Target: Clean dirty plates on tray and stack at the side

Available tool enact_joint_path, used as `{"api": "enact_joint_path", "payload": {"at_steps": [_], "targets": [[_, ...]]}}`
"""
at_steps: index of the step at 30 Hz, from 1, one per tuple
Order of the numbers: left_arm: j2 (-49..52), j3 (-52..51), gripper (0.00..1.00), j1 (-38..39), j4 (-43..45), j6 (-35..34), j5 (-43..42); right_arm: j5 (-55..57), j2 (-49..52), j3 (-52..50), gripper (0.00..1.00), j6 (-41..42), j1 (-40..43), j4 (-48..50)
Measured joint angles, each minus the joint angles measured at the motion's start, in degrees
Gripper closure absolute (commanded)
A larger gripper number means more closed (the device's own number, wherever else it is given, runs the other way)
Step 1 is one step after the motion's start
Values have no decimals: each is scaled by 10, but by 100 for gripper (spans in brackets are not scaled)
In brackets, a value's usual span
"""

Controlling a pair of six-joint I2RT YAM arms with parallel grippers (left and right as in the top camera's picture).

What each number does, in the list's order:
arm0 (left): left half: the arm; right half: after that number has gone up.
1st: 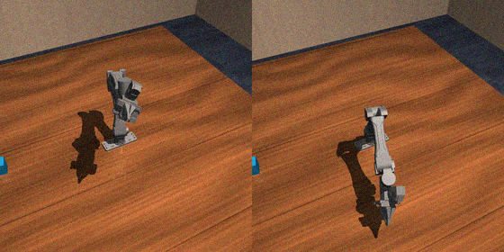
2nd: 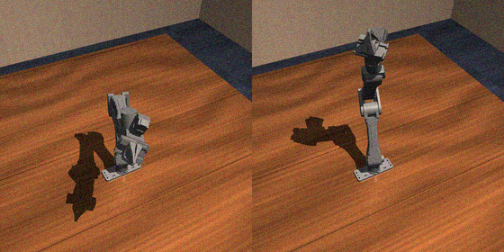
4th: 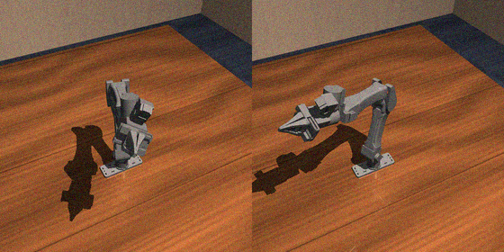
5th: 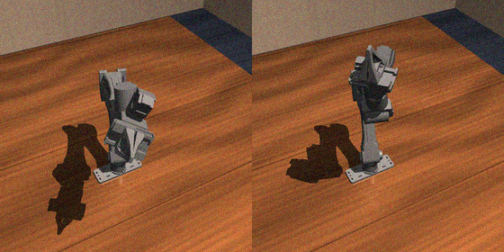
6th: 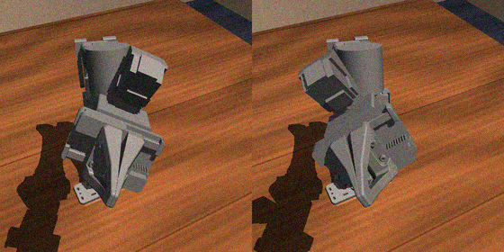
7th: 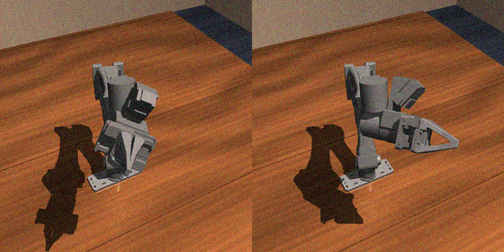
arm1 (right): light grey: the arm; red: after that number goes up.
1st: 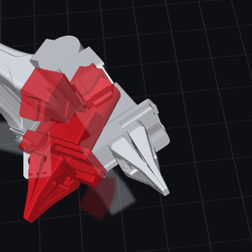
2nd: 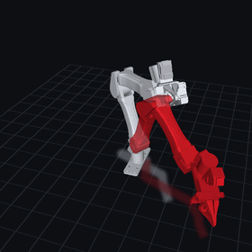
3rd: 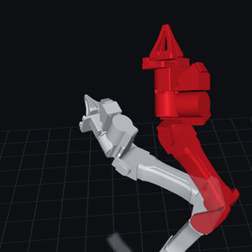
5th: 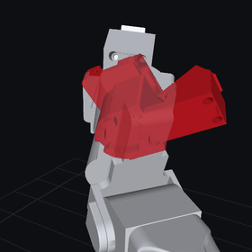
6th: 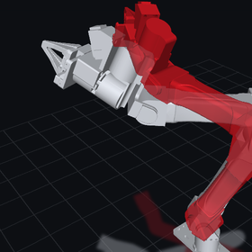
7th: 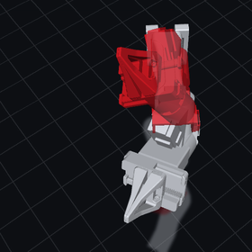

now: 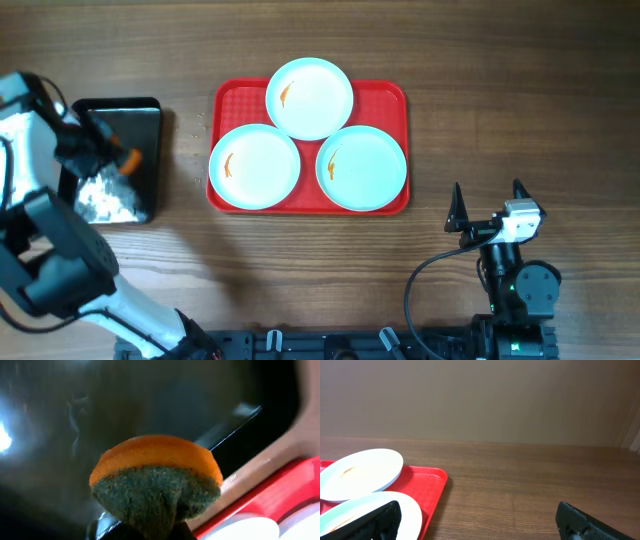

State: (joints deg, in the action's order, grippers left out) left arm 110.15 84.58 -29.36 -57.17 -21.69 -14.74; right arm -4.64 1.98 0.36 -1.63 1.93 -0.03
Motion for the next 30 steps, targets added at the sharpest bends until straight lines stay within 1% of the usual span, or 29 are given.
{"api": "enact_joint_path", "payload": {"at_steps": [2, 4, 5, 6, 7, 10, 12, 14, 15, 17, 20, 25, 28, 30], "targets": [[-6, 17, 96, -3, -30, 4, -12, 0, 0, 0, 0, 0, 0, 0], [-40, 85, 96, -7, -67, 5, -73, 0, 0, 0, 0, 0, 0, 0], [-60, 109, 96, -6, -66, 5, -104, 0, 0, 0, 0, 0, 0, 0], [-102, 147, 96, 0, -57, 5, -144, 0, 0, 0, 0, 0, 0, 0], [-134, 165, 96, 6, -48, 6, -163, 0, 0, 0, 0, 0, 0, 0], [-224, 190, 96, 49, -44, 4, -197, 0, 0, 0, 0, 0, 0, 0], [-248, 195, 96, 96, -76, 4, -196, 0, 0, 0, 0, 0, 0, 0], [-238, 190, 96, 146, -111, 4, -175, 0, 0, 0, 0, 0, 0, 0], [-217, 171, 96, 191, -130, 4, -145, 0, 0, 0, 0, 0, 0, 0], [-193, 136, 96, 243, -128, 4, -112, 0, 0, 0, 0, 0, 0, 0], [-145, 43, 96, 336, -81, 4, -60, 0, 0, 0, 0, 0, 0, 0], [-76, -47, 96, 411, 27, 4, -30, 0, 0, 0, 0, 0, 0, 0], [-31, -62, 96, 439, 39, 3, -16, 0, 0, 0, 0, 0, 0, 0], [-14, -64, 92, 439, 37, 3, -8, 0, 0, 0, 0, 0, 0, 0]]}}
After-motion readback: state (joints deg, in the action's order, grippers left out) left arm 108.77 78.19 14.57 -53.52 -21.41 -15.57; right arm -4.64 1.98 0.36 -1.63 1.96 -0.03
